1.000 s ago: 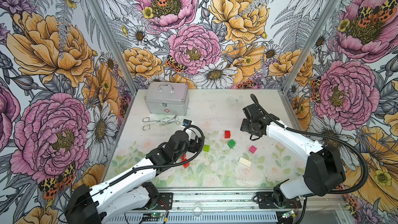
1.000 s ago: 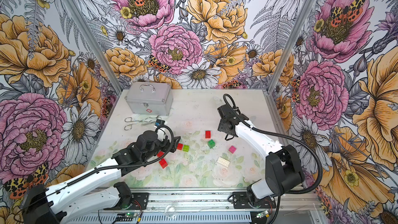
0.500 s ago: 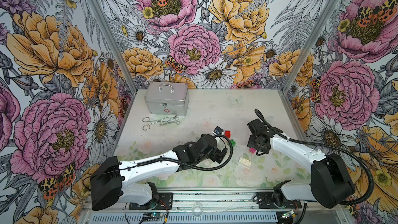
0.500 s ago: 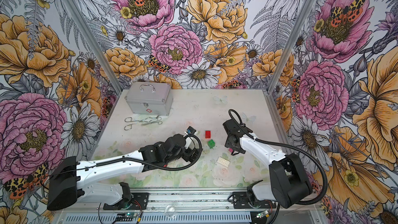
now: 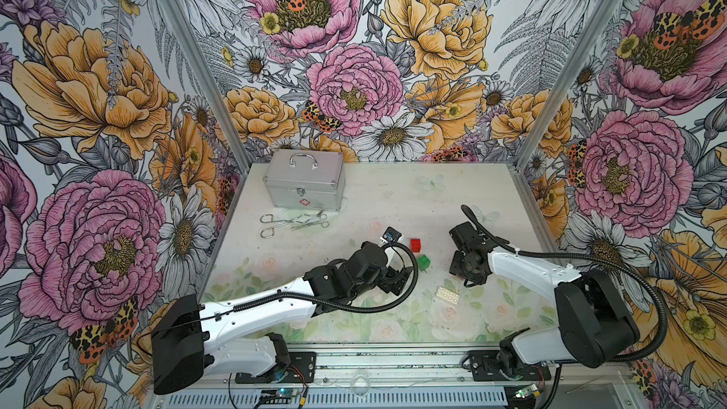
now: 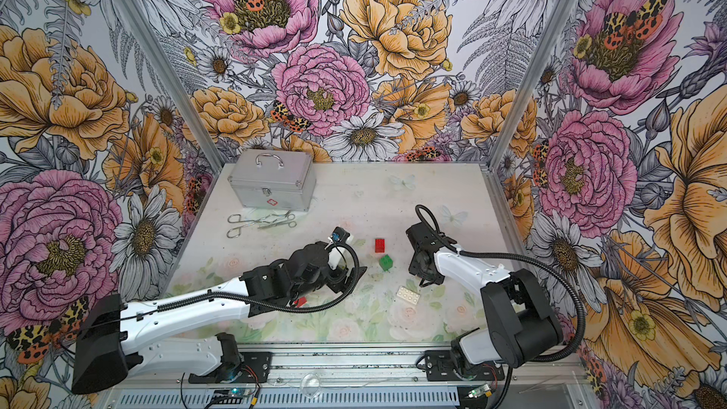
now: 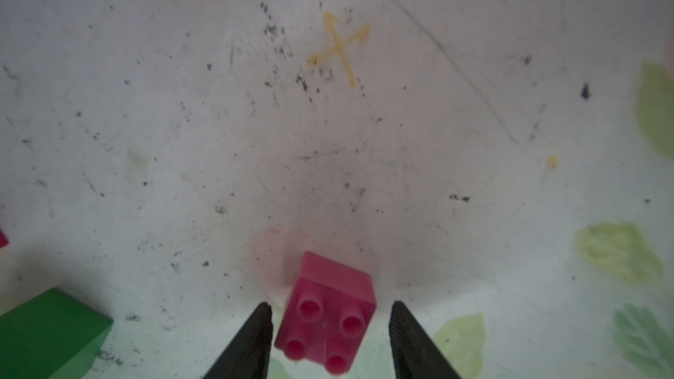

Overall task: Assemble the letter r with lego
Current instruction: Move the lego brick at the center of the board.

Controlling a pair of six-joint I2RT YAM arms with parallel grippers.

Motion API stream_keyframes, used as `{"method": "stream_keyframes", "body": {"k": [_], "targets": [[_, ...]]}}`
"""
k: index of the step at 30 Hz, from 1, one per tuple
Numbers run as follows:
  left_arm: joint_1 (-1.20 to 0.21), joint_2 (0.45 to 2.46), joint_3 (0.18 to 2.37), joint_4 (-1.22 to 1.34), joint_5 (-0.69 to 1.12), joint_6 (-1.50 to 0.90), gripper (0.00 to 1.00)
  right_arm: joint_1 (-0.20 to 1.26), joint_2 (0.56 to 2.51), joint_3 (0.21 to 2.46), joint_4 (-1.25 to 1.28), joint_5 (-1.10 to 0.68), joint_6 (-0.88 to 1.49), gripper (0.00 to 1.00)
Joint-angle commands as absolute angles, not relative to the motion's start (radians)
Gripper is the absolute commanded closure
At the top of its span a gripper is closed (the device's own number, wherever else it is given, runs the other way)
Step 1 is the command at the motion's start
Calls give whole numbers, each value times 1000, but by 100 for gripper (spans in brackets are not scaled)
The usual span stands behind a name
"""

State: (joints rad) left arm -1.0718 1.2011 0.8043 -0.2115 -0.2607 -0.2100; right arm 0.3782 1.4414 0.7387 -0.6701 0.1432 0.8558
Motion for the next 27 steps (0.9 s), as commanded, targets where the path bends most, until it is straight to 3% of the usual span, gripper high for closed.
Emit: {"method": "stream_keyframes", "body": {"k": [1, 9, 27], "targets": [[-1038, 1169, 772, -186, -239, -241, 1, 370, 1465, 762, -645, 137, 856, 49], [-994, 1121, 740, -190, -222, -258, 1, 367, 1518, 825, -650, 146, 762, 65], [-943, 1107, 722, -206, -215, -278, 1, 354, 1747, 1060, -691, 139, 463, 62]]}}
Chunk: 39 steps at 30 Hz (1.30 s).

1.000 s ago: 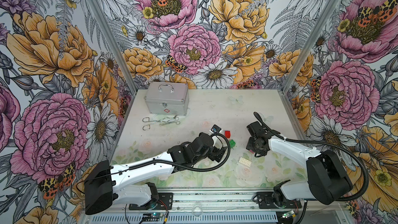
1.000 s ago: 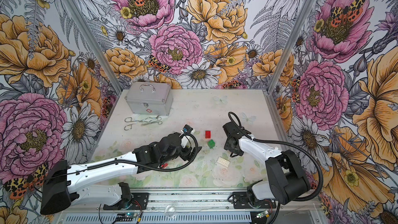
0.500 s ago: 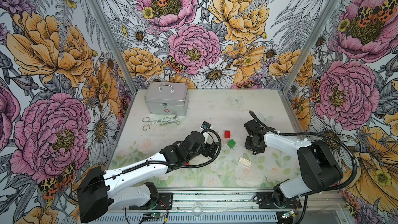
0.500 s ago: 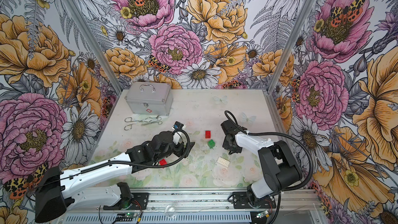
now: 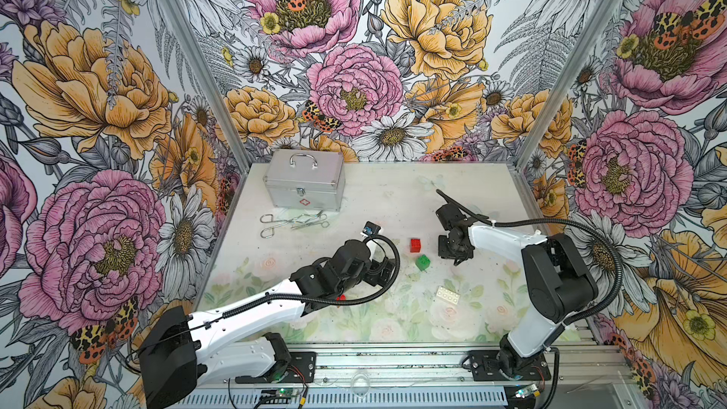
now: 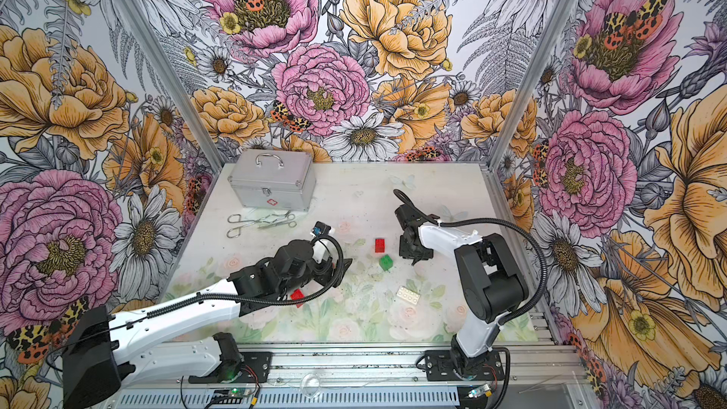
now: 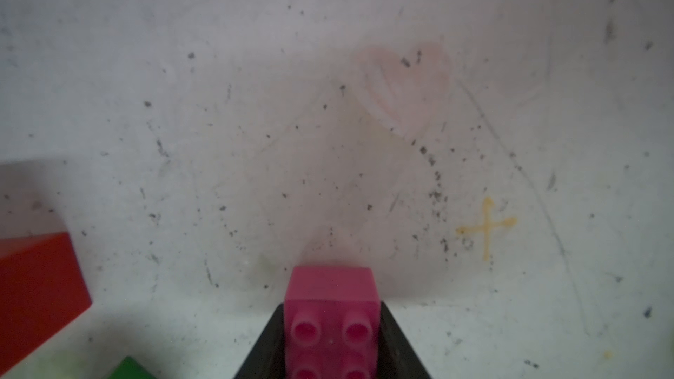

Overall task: Assemble the letter r with lego
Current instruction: Move the lego brick at the center of the board, then pick up the lego brick from the center of the board.

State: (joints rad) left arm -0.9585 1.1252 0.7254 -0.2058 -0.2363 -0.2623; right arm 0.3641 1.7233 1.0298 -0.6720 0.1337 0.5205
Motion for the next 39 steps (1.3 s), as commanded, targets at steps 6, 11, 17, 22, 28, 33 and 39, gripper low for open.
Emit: {"method": "stream_keyframes", "body": {"k": [6, 11, 17, 22, 28, 33, 39], "targets": [[-920, 1132, 750, -217, -177, -272, 1, 337, 1767, 1062, -693, 131, 430, 57], [-910, 1173, 786, -225, -160, -264, 1, 327, 1753, 1057, -700, 133, 413, 40], [-909, 1216, 828, -238, -137, -258, 1, 326, 1653, 1032, -748, 137, 448, 26], [-909, 1191, 816, -238, -129, -252, 1, 338, 1467, 939, -776, 99, 619, 26], [-915, 1083, 739, -252, -171, -266, 1, 405, 1242, 797, -802, 62, 858, 24], [-940, 984, 666, -253, -184, -285, 1, 492, 1180, 744, -845, 81, 987, 23], [-975, 904, 617, -262, -201, -310, 1, 589, 1196, 727, -847, 100, 1083, 23]]}}
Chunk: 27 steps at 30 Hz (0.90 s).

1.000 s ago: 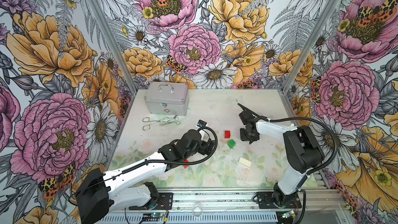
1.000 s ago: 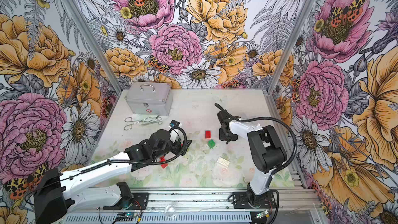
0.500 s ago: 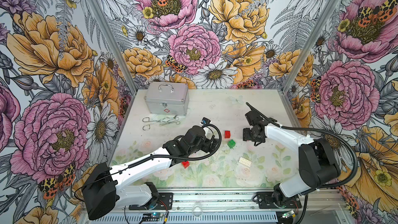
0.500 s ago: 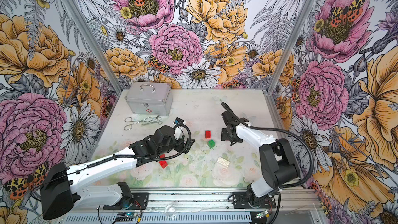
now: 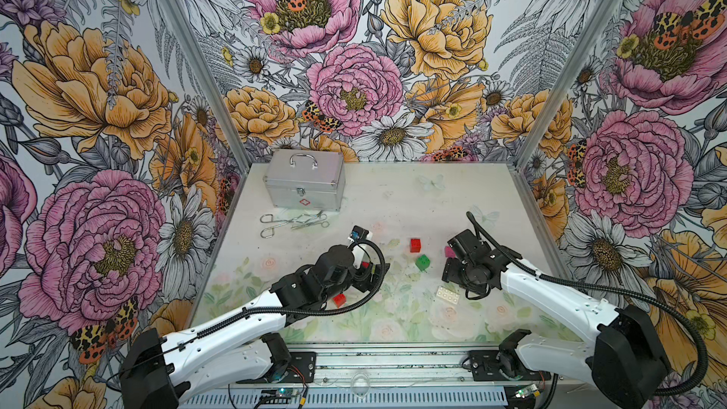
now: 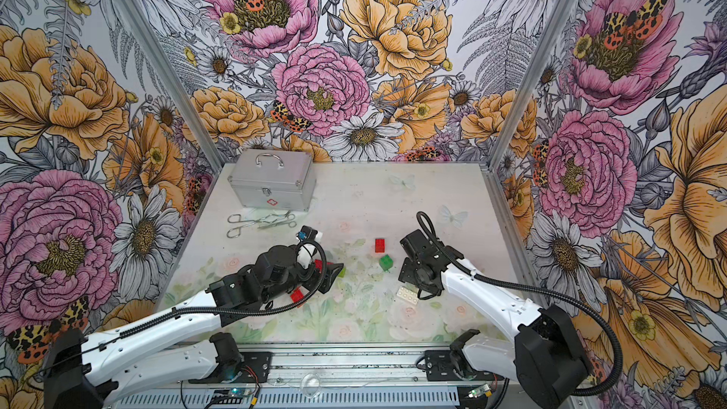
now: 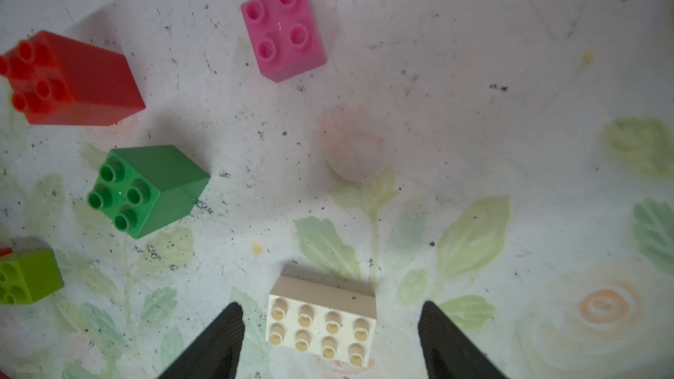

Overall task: Assemble the letter r with lego
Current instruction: Pick up the lego brick from the center of the board.

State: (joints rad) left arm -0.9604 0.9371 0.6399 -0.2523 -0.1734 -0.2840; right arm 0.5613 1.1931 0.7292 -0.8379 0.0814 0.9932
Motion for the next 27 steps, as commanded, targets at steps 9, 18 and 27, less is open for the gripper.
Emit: {"method": "stream_keyframes", "body": {"k": [9, 18, 27], "targets": [[-1014, 829, 563, -274, -259, -341, 1, 686, 1226, 715, -848, 166, 1197, 25], [-1014, 825, 570, -293, -254, -316, 1, 733, 1280, 698, -850, 188, 1270, 24], [-1013, 831, 574, -296, -250, -303, 1, 736, 1326, 712, -848, 186, 1269, 24]]}}
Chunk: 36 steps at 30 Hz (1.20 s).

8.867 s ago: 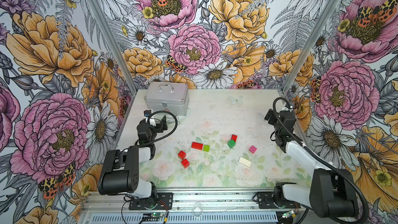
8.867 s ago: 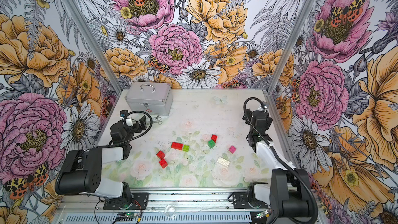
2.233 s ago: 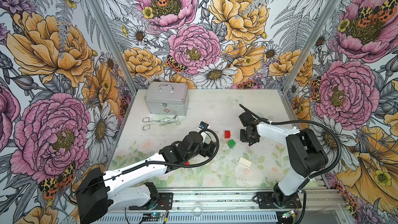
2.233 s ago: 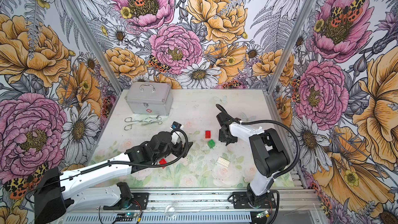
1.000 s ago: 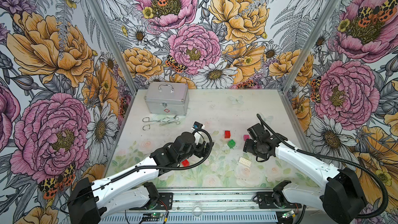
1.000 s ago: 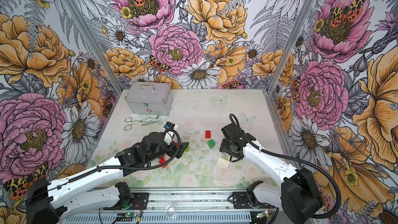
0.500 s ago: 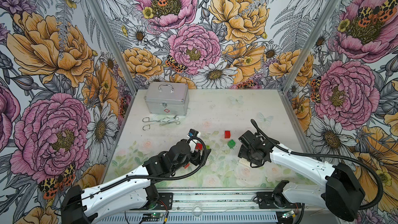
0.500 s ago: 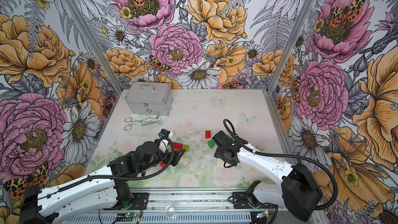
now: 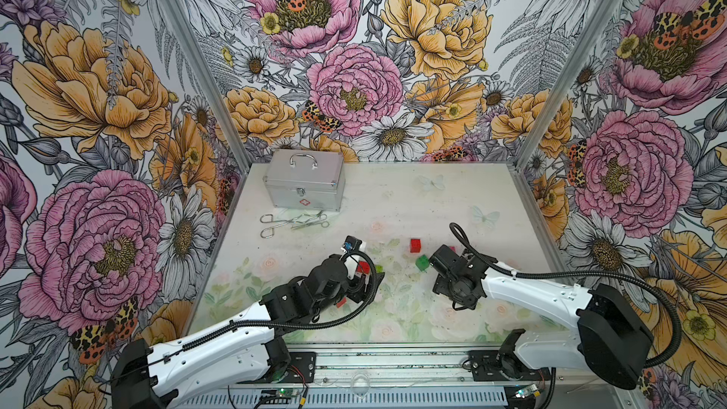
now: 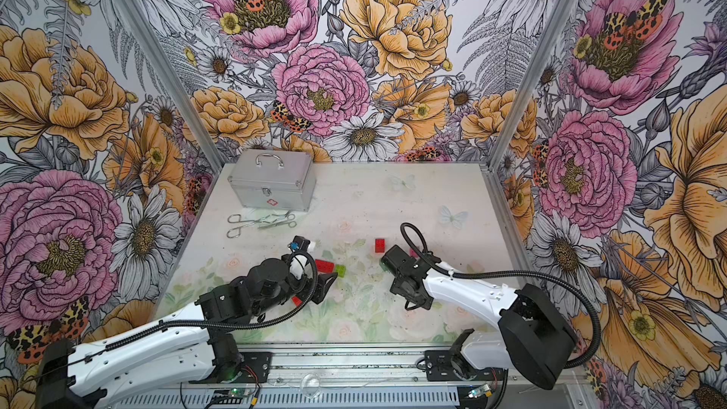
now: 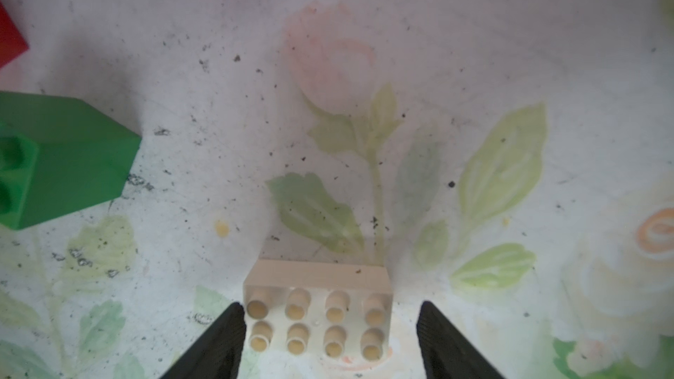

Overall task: Assemble the letter r with lego
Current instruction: Pick up the lego brick from the center of the board.

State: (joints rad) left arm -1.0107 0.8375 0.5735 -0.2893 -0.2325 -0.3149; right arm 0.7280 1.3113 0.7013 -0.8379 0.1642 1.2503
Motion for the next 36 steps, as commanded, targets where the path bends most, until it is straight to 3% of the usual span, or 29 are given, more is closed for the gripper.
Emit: {"method": "stream_keyframes", "body": {"k": [1, 27, 36], "targets": [[-1013, 831, 574, -295, -249, -302, 1, 736, 1333, 713, -847, 184, 1267, 24], [-1014, 792, 551, -295, -252, -307, 1, 774, 1379, 741, -844, 179, 1273, 26], [-1017, 773, 543, -299, -256, -312, 1, 773, 1385, 742, -844, 182, 1258, 35]]}}
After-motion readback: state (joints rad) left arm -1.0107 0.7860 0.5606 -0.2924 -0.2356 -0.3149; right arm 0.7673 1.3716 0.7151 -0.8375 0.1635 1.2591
